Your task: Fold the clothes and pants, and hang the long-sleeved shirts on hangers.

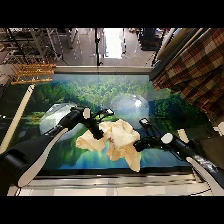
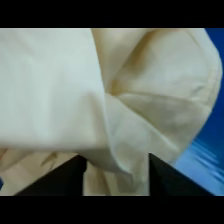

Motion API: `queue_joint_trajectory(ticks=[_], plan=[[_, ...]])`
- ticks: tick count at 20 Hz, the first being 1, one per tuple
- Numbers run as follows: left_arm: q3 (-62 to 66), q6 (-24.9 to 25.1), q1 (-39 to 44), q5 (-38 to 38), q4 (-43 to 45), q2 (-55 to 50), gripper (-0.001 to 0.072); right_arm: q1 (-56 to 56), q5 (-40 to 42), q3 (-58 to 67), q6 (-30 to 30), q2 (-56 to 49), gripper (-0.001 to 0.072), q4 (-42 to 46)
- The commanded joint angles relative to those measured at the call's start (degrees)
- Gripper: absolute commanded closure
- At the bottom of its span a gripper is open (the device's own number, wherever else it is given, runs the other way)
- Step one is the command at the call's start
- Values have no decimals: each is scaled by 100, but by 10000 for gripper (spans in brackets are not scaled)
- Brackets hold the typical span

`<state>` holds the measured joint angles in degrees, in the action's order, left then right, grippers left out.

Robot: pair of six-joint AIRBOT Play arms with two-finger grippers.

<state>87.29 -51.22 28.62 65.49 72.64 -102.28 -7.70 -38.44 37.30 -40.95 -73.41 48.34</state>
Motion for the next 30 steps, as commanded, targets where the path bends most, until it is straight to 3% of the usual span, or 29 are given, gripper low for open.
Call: queue_joint_trajectory(ticks=[1, 3, 7, 9, 11, 14, 17, 22, 26, 30], plan=[[-4, -264, -76, -518, 0, -26, 698, -315, 599, 509, 166, -710, 689, 42], [-2, -273, -236, 28, -4, 168, 699, -223, -251, 857, -22, -518, 694, 667], [0, 149, -568, 1176, -192, 1333, 700, -55, -3152, 2238, -1438, 466, 694, 2277], [90, 289, -708, 1567, -457, 2227, 699, -57, -4065, 3200, -1799, 1104, 694, 2317], [382, 291, -809, 1978, -570, 3156, 699, -55, -4485, 4192, -2006, 1751, 694, 2238], [841, 413, -885, 2107, -717, 4472, 699, -55, -4813, 5624, -2218, 2542, 695, 2192], [1276, 507, -885, 1932, -1397, 5545, 699, -55, -4616, 6933, -2249, 3084, 696, 1965], [1412, 1320, -885, 619, -2055, 6677, 699, -55, -3550, 8225, -2256, 3292, 697, 1425], [1390, 1266, -885, 431, -1473, 6096, 699, -55, -3117, 7783, -2341, 2885, 698, 1665], [1390, 1161, -1051, 1123, -1423, 4133, 699, -55, -3270, 6795, -2400, 1534, 697, 2100]])
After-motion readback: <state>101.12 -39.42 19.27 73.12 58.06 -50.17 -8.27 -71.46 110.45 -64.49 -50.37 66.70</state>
